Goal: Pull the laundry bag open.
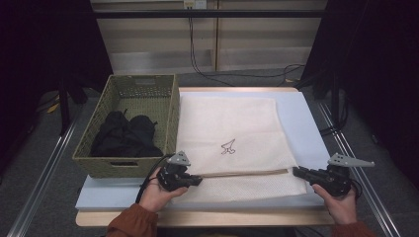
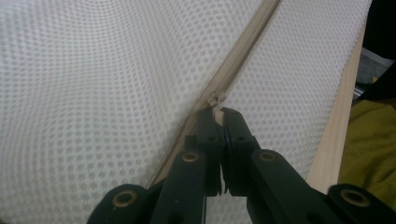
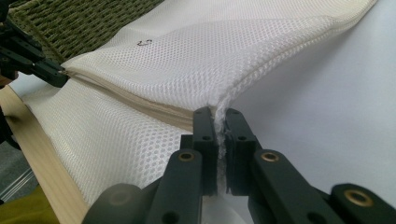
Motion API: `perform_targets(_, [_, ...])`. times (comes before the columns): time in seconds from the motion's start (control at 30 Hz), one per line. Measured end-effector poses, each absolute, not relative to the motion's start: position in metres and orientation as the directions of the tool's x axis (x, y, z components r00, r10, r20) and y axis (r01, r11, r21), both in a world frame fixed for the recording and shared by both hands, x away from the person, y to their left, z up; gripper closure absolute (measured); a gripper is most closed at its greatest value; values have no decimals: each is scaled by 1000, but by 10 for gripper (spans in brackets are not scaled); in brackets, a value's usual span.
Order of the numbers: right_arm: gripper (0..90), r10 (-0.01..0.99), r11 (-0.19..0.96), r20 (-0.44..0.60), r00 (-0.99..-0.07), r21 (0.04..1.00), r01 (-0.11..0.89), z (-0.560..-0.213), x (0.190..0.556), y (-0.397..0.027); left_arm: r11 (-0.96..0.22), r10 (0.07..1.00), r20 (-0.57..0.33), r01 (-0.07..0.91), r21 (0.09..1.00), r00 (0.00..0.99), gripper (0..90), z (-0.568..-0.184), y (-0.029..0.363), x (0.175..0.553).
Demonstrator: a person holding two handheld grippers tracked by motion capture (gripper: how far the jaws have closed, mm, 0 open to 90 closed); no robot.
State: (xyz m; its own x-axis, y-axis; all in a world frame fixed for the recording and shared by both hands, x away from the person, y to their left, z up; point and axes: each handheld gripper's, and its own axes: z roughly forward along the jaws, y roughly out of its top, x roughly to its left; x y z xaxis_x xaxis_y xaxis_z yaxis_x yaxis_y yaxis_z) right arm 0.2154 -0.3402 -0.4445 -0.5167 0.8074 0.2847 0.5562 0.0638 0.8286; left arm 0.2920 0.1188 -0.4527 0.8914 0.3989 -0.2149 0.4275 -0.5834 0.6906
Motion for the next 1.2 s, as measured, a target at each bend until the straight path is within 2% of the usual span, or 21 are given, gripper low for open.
perform_targets(1.2, [848, 803, 68, 286, -523, 828, 556, -444, 214, -339, -568, 420, -212, 438, 697, 882, 871, -451, 138, 289])
